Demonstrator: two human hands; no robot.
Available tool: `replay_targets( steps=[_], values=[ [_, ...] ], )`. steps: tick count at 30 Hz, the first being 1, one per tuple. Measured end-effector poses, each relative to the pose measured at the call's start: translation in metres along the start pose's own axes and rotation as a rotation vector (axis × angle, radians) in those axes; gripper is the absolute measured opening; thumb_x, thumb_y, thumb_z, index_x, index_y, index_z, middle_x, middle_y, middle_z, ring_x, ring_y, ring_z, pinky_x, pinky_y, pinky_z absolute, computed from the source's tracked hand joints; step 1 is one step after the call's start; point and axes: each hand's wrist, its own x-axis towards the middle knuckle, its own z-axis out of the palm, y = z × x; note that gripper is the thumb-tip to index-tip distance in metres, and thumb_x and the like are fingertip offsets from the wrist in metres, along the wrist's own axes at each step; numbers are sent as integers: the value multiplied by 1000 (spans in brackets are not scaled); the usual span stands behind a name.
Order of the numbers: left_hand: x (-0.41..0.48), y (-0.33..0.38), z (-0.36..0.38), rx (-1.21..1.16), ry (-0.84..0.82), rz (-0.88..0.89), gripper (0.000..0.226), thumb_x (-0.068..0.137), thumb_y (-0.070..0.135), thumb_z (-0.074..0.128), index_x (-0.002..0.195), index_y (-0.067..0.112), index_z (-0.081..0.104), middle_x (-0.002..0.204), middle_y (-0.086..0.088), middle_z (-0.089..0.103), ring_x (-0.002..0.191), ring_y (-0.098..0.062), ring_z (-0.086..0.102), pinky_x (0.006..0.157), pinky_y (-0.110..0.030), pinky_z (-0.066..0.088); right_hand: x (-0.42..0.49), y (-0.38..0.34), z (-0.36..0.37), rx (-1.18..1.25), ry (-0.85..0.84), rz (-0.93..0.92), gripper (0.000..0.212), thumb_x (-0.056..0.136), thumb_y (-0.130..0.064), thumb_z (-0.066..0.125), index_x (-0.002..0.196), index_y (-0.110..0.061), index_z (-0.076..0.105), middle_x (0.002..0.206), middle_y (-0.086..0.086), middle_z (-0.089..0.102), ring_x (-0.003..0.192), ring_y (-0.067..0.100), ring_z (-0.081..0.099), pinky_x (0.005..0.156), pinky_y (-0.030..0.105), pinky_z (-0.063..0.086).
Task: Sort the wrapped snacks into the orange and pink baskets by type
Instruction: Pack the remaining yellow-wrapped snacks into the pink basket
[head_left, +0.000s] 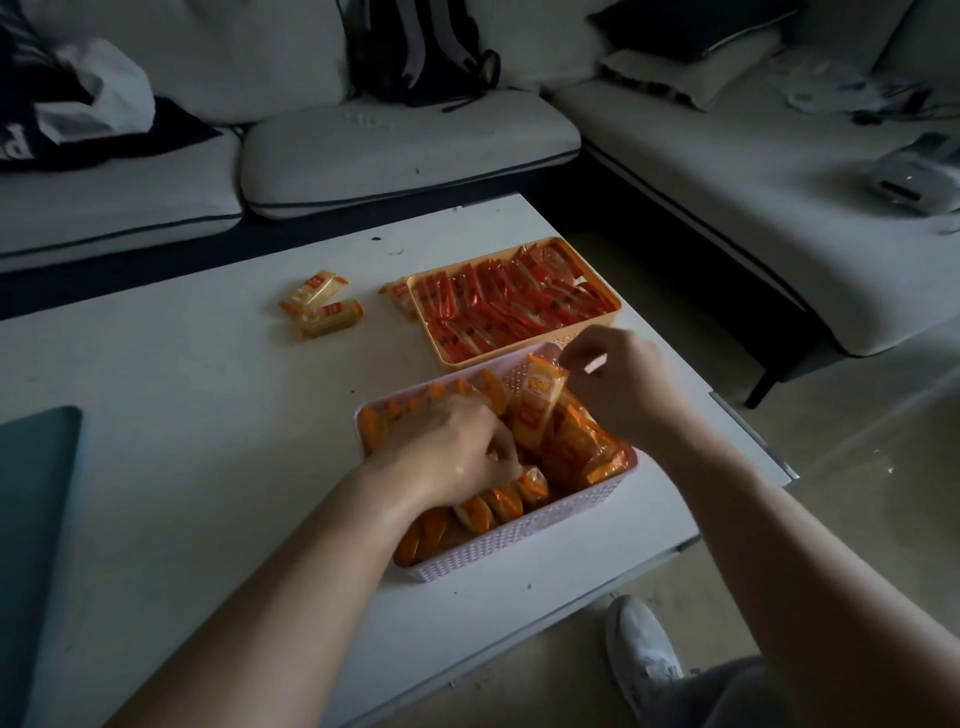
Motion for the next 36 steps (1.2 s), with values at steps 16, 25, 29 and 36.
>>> replay_targets(
  steps=[16, 25, 29, 36],
  values=[
    [26, -24, 0, -47, 277, -107, 42, 102, 25, 55, 139, 45, 55, 130, 6, 55, 117, -17, 56, 87, -29, 52, 29, -27, -4, -277, -147, -189, 25, 94, -15, 67, 117, -24, 70, 107, -6, 65, 84, 6, 62, 64, 18, 55],
    [32, -20, 11, -160, 384, -138, 47, 92, 28, 71, 136, 31, 57, 127, 6, 59, 119, -18, 57, 91, -30, 47, 43, -5, 12, -177, -54, -237, 37, 86, 5, 69, 104, -27, 74, 125, -1, 55, 118, 18, 50, 78, 27, 55],
    [32, -14, 16, -137, 374, -118, 66, 90, 28, 73, 143, 54, 43, 130, 12, 57, 124, -17, 53, 97, -34, 51, 43, -2, 9, -223, 8, -232, 31, 86, 5, 68, 95, -23, 76, 133, 2, 52, 121, 20, 51, 77, 34, 59],
    [38, -9, 24, -52, 463, -158, 60, 89, 31, 74, 141, 50, 49, 127, 11, 61, 121, -17, 56, 93, -32, 50, 31, -3, 12, -275, -137, -336, 31, 88, 1, 63, 108, -20, 74, 128, -2, 57, 109, 15, 61, 72, 24, 60]
  ],
)
